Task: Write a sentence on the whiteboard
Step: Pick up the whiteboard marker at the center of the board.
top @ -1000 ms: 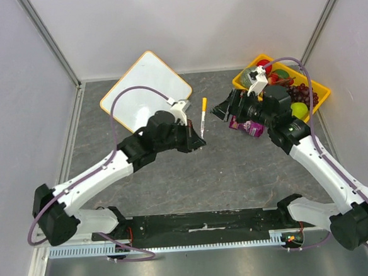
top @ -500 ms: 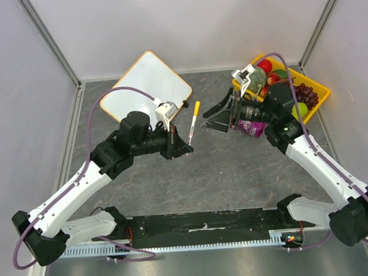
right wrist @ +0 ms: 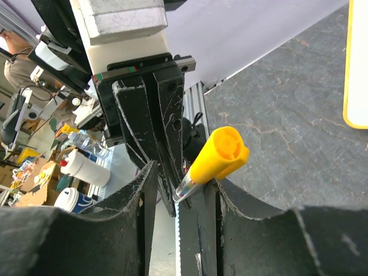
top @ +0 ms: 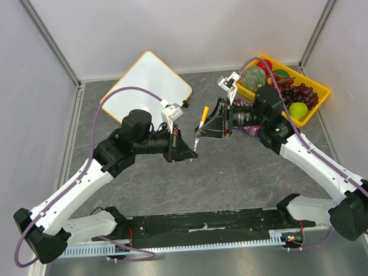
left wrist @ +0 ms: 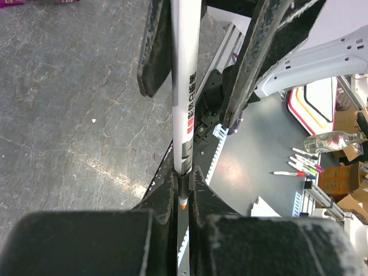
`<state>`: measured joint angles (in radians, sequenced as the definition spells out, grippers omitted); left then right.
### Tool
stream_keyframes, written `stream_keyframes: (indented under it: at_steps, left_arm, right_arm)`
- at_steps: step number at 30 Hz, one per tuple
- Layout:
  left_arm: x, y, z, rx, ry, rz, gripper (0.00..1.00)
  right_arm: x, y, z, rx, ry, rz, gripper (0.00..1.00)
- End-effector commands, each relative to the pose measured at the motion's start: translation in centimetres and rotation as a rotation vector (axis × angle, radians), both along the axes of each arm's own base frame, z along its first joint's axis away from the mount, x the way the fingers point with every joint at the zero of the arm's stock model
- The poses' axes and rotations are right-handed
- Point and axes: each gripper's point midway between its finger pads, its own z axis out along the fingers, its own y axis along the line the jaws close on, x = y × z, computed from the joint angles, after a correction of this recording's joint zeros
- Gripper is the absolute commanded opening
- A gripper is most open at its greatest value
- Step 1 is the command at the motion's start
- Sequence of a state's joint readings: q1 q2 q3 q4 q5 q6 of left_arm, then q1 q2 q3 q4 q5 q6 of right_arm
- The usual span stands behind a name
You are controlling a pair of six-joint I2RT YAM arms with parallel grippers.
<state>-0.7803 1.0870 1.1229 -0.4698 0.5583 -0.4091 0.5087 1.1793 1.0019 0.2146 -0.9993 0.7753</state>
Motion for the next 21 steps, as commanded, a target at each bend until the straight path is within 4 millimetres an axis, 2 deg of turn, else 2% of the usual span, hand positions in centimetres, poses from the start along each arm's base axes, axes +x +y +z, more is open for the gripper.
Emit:
stream_keyframes:
  at_steps: [1,5,9,13,15,19,21]
  left_arm:
    - [-0.1,-0.4,1.9,-0.048,-0.061,-0.045,0.02]
    - [-0.2,-0.1,2.1,-0.052,-0.074,-0.04,0.02]
    - [-0.5,-0.2,1.7,-0.053,-0.061,-0.053,0.02]
    - [-0.6,-0.3,1.5,-0.056,-0.055,-0.055,0.02]
    - [-0.5,-0.3,1.4,-0.054,-0.058,-0.055,0.02]
    - [-0.2,-0.1,1.2,-0.044,-0.058,-0.028,0.02]
    - [0.2,0.2,0.9,-0.032,-0.054,0.006,0.11]
  right_arm:
    - [-1.0,0.0,-0.2,-0.013,-0.022,0.061,0.43]
    - [-1.0,0.0,-1.0,-0.033,-0.018,0.066,0.43]
    - [-1.1,-0.1,-1.3,-0.041,-0.012,0.075,0.33]
    - [-1.2,0.0,-1.5,-0.042,-0.006,0.08,0.15]
    - [-1.2,-0.1,-1.4,-0.042,-0.008,0.077,0.01]
    - [-0.9,-0.2,-1.4,-0.041,-0.021,0.043,0.0]
    - [-0.3,-0.4,-1.3,-0.046,-0.041,-0.006,0.0]
